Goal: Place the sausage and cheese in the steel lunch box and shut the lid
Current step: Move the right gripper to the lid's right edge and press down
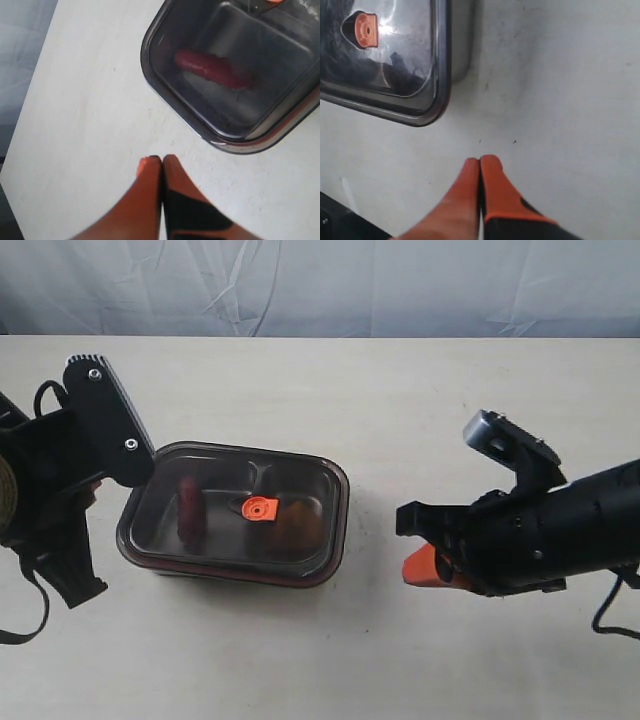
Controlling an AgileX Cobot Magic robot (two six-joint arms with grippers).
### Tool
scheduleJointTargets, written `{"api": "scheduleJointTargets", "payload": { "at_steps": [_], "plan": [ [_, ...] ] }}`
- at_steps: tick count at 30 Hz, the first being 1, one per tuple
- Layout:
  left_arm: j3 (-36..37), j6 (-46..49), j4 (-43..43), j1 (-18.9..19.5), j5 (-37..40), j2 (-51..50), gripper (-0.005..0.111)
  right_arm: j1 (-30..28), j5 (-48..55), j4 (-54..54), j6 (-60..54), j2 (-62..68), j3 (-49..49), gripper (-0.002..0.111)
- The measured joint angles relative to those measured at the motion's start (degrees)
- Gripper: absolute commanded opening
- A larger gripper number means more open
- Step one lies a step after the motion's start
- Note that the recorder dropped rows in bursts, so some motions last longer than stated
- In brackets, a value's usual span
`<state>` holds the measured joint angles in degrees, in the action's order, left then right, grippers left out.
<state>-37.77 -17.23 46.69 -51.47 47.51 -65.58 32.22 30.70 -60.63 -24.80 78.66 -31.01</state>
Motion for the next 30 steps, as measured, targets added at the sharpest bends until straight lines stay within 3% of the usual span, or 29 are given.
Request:
{"api": "scheduleJointTargets", "payload": {
  "at_steps": [7, 14, 18, 30],
  "plan": [
    [0.0, -0.7, 1.3, 0.0, 2.4, 0.0, 0.000, 0.6, 6.1, -2.2, -4.4, 12.4, -6.7, -0.001],
    [0.0, -4.2, 1.4, 0.0, 3.1, 0.0, 0.000, 8.2, 4.8, -1.7, -4.5, 20.6, -12.6, -0.001],
    [0.0, -8.2, 1.4, 0.0, 5.4, 0.0, 0.000, 9.0, 3.0, -2.3, -4.5, 21.4, -13.6, -0.001],
    [0.0, -9.1, 1.4, 0.0, 6.0, 0.0, 0.000, 9.1, -0.2, -2.5, -4.5, 21.4, -13.6, -0.001]
  ]
}}
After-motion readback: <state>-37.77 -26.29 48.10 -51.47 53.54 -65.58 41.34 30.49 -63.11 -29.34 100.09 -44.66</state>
